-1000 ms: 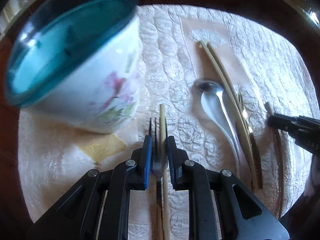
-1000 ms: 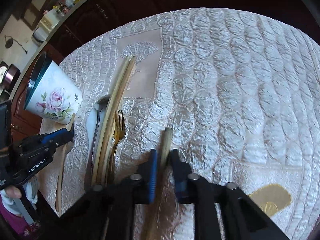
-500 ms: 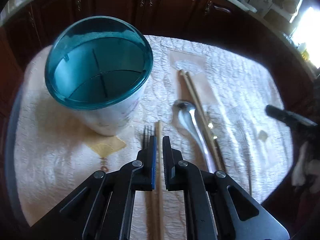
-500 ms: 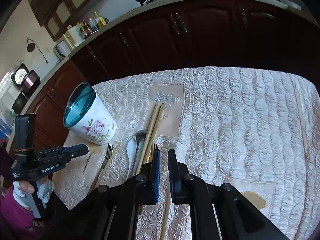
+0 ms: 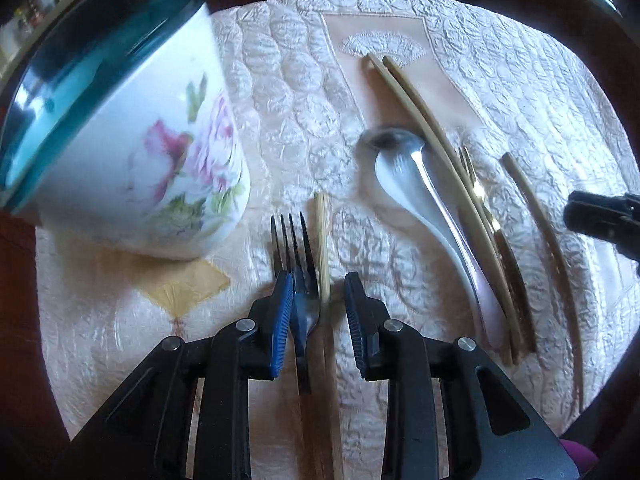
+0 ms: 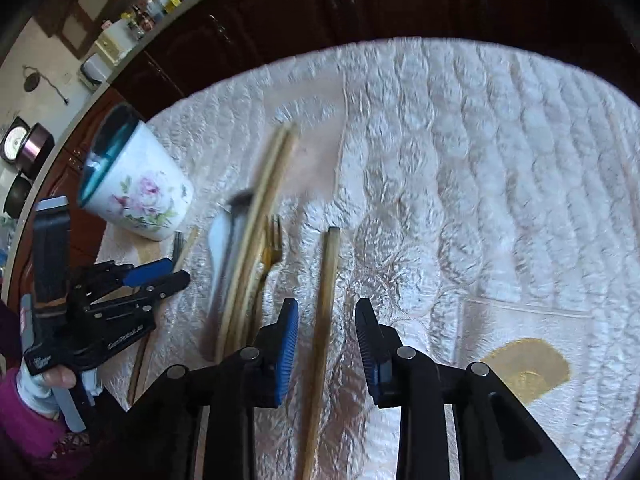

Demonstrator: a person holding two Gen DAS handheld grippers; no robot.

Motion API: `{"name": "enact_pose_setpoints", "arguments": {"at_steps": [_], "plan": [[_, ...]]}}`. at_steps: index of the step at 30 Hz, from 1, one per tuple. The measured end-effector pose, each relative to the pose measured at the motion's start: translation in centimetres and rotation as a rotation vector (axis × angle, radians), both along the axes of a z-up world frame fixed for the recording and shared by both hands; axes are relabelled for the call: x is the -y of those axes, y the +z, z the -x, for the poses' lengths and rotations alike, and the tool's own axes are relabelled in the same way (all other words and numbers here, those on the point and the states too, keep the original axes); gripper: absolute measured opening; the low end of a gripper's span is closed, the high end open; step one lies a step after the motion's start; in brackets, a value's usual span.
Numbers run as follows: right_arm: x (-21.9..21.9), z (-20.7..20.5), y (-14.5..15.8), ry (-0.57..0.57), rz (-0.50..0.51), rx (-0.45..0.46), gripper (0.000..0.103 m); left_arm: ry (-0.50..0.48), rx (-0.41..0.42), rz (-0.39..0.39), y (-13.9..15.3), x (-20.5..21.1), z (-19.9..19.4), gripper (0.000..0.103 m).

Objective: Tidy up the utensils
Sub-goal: 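Lift both held chopsticks and carry them toward the teal-rimmed utensil holder, then lower both chopsticks into the utensil holder and open both tools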

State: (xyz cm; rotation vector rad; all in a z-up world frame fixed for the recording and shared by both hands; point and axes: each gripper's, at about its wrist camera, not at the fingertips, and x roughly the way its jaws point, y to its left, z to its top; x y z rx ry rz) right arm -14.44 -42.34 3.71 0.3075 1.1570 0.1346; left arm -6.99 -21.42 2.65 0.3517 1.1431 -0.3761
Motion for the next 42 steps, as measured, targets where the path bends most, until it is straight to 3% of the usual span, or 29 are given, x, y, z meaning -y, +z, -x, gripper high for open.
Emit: {"name": "enact_pose_setpoints", "arguments": {"at_steps": [3,5,7,11,15,21,31,36,42], "plan": [[-0.2,-1.7,-1.1,-0.005,-0.006,-0.006,0.027,0.0,-0.004,0.008,0.0,0.2,-0.7,0.026],[-0.5,-2.6,-1.6,0.005,0.015,-0.006,0.019,0.002,-0.01,0.016,0.1,0.0,-1.5,0.025],[-0.9,-3.0,-1.5,0.022,0.043,0.003,0.011,0.009,-0.016,0.021,0.2,-0.4,-1.9,0.009],[-1.1,-2.1,-0.4,0.048,0.039,0.027,0.008,0.023,-0.112,0.23,0.8,-2.9,-2.4,0.004],[-0.6,-0.2,2.3,0.049,0.02,0.073,0.008,0.042,-0.115,0.315,2.2,-4.7,-2.1,0.004],[-0.2,1.8,6.8,0.033,-0.032,0.168,0.008,0.044,-0.082,0.385,5.5,-6.3,-0.4,0.004],[-3.1,4.2,13.4,0.125,-0.034,0.306,0.007,0.004,0.035,0.495,12.1,-8.7,3.6,0.004],[-5.0,4.3,16.0,0.176,-0.036,0.356,0.007,-0.003,0.098,0.528,15.6,-10.4,4.6,0.004],[-7.0,2.4,21.4,0.215,-0.037,0.471,0.007,0.02,0.177,0.589,20.9,-13.1,3.9,0.004]]}}
